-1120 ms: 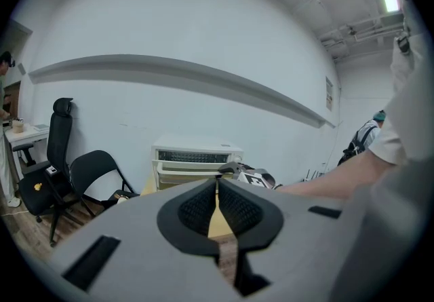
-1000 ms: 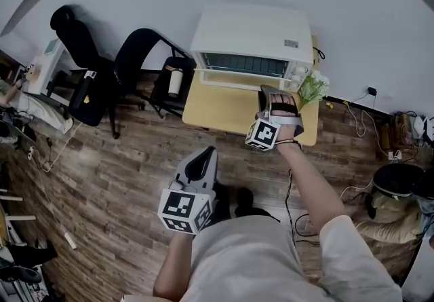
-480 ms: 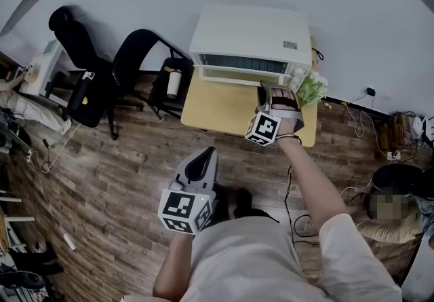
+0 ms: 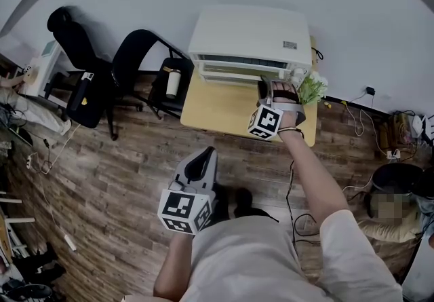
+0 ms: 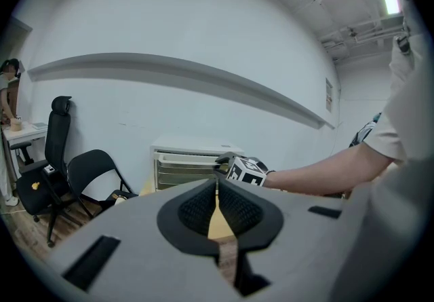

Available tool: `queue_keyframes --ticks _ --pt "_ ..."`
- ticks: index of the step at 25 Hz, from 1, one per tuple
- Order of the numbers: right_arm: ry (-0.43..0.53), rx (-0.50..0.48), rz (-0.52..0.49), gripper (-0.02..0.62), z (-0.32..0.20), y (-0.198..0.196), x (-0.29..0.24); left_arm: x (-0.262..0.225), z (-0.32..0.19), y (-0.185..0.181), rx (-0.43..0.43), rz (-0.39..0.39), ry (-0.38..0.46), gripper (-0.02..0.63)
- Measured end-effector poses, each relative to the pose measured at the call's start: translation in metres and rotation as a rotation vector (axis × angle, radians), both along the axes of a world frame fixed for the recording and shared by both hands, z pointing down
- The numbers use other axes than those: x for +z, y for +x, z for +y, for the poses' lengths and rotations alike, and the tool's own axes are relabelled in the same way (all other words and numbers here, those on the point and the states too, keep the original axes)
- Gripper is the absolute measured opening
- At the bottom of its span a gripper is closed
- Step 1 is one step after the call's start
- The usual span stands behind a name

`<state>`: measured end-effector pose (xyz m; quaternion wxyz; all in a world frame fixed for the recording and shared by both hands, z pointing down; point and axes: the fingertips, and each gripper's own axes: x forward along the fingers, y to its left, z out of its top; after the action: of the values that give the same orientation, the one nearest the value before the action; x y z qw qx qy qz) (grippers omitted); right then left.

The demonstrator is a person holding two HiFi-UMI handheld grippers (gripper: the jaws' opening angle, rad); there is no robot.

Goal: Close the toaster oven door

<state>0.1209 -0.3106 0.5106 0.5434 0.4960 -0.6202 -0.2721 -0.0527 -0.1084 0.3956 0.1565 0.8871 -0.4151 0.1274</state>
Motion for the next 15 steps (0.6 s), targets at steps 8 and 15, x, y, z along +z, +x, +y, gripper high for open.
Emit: queue_keyframes --ticks 8,15 --pt "0.000 -0.014 0.004 0.110 -0.009 0.002 -0.002 0.003 -0.002 -0.003 0.000 0.002 -0.005 0.014" --pt "-0.010 -0.014 0.005 0.110 -0.016 0.005 -0.004 0.001 -0.004 -0.003 -0.005 0.003 -0.002 0.014"
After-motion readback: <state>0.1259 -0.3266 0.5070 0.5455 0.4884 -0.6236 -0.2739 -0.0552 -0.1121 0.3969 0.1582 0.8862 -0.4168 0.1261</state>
